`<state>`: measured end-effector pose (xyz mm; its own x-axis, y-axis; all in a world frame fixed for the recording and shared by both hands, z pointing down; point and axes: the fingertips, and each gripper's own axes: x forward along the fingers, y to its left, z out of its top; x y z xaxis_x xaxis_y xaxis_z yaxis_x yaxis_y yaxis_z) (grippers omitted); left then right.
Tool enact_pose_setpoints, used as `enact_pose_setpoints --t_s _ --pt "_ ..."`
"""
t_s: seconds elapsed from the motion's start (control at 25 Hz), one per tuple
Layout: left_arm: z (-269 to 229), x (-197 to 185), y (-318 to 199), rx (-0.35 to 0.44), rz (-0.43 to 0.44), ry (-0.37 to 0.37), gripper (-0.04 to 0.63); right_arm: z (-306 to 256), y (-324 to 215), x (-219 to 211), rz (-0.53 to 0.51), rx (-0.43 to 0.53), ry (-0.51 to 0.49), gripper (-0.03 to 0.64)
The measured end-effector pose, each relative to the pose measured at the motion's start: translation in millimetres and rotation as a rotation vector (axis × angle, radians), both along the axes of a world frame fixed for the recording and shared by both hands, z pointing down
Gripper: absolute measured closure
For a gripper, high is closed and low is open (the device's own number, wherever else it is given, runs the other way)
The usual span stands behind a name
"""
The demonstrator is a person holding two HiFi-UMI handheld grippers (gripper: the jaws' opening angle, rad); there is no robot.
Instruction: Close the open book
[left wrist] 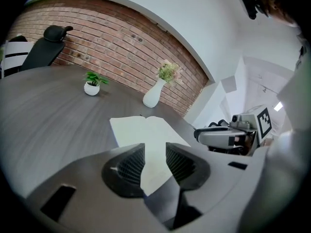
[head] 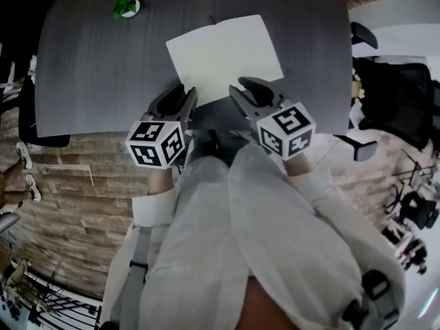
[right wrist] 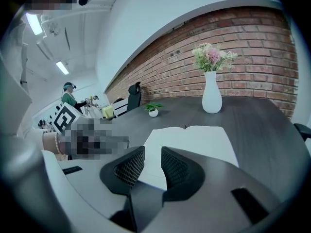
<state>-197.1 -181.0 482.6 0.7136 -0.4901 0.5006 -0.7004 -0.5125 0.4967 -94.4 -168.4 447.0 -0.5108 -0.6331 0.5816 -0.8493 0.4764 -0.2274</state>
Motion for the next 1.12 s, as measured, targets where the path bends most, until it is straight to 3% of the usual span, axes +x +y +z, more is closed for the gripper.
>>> enact_pose_setpoints --t_s 0.24,0.72,1.0,1.12 --pt "12.5 -5.2 6.9 -0.025 -0.035 0.002 0.480 8.7 0.7 4.7 -0.061 0.001 0.068 0.515" --pt "26.2 -18.4 22.8 -0.052 -0.125 -0.022 0.480 28.7 1.8 5.1 -0.132 -0.032 0.081 0.515" --pt "35.1 -21.6 30.0 -0.077 -0.171 -0.021 0.480 48.7 3.5 7.6 -0.232 -0.032 0.264 0.514" --pt "38.9 -21.3 33.3 -0.083 -0.167 -0.028 0.480 54.0 0.7 -1.5 -0.269 -0.015 0.283 0.511"
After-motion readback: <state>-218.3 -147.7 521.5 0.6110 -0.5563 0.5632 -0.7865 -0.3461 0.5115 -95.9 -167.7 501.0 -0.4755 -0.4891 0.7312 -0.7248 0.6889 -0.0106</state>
